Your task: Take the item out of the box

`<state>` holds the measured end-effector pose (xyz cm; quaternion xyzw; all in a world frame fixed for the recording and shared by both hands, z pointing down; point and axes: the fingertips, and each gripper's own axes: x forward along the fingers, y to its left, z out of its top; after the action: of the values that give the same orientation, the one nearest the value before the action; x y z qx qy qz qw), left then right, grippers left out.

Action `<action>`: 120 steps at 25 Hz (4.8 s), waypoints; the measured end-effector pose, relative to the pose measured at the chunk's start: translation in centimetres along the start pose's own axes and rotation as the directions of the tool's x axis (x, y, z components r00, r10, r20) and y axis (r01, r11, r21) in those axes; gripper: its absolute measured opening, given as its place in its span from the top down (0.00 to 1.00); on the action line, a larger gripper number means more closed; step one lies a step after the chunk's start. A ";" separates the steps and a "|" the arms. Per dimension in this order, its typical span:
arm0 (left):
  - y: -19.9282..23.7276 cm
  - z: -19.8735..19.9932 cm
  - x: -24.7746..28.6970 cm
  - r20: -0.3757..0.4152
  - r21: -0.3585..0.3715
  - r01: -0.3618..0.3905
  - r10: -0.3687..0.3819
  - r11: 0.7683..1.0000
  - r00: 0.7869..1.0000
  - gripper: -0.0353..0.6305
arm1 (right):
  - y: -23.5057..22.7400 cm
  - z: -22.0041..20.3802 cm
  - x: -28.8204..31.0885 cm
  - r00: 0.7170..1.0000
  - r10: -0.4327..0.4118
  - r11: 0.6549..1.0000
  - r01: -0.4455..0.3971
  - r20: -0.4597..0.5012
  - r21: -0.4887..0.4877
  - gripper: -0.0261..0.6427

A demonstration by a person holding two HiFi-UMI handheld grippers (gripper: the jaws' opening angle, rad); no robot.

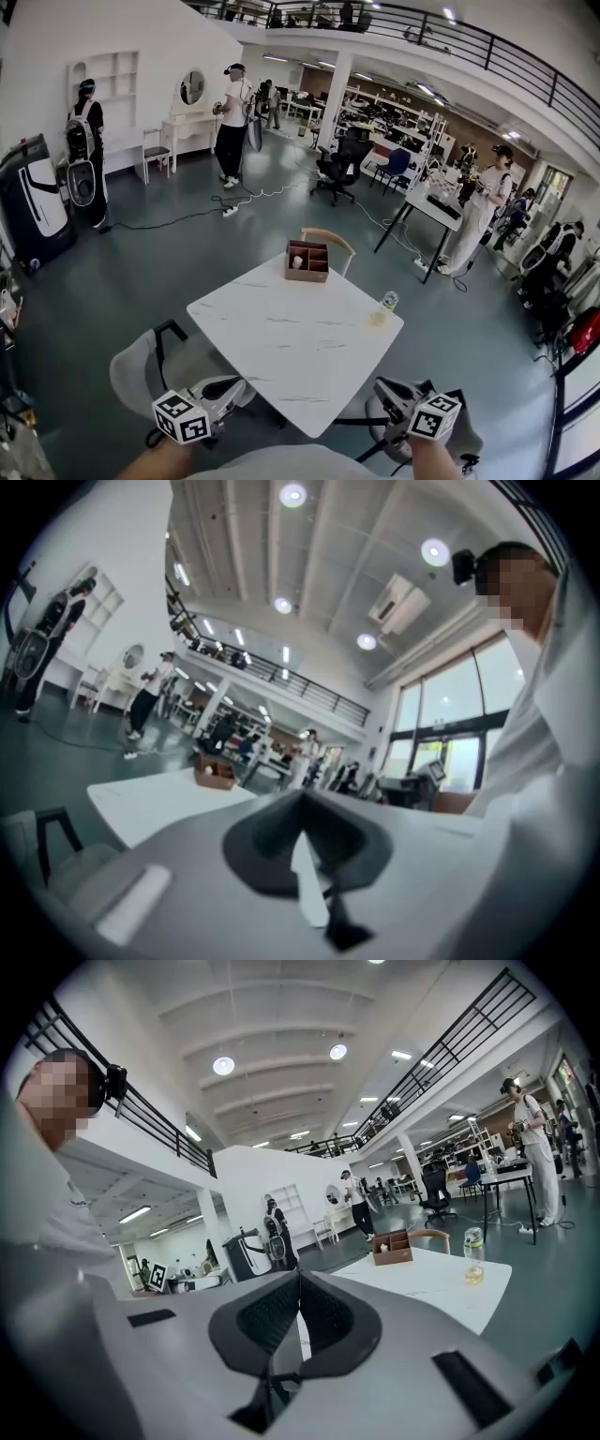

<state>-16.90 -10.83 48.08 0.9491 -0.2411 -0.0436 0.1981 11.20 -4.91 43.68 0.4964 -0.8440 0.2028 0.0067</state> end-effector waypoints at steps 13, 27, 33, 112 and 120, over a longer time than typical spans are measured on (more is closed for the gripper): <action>2.5 -0.9 4.5 -0.040 -0.023 -0.049 0.048 0.999 0.998 0.95 | -6.0 -0.8 2.8 0.999 0.036 0.998 -0.034 -0.033 0.057 0.95; 1.1 1.0 19.1 -0.048 -0.048 -0.252 0.250 0.967 0.967 0.95 | -23.9 4.2 5.7 0.976 0.214 0.974 -0.210 -0.040 0.081 0.95; 0.8 0.3 21.4 -0.127 -0.014 -0.298 0.294 0.954 0.947 0.95 | -27.0 3.3 8.6 0.964 0.264 0.961 -0.260 -0.039 0.095 0.95; 46.1 -9.5 56.4 -0.673 0.646 0.697 0.663 0.311 0.328 0.65 | -31.3 -2.9 36.5 0.971 0.219 0.975 -0.216 -0.091 0.042 0.95; 46.2 -9.4 56.5 -0.630 0.691 0.665 0.687 0.283 0.363 0.68 | -31.5 -3.2 36.3 0.974 0.206 0.978 -0.202 -0.090 0.049 0.95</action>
<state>14.18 -71.55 75.80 0.6801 -0.0606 0.6571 -0.3193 18.65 -47.45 64.94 0.3971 -0.8851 0.2422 0.0162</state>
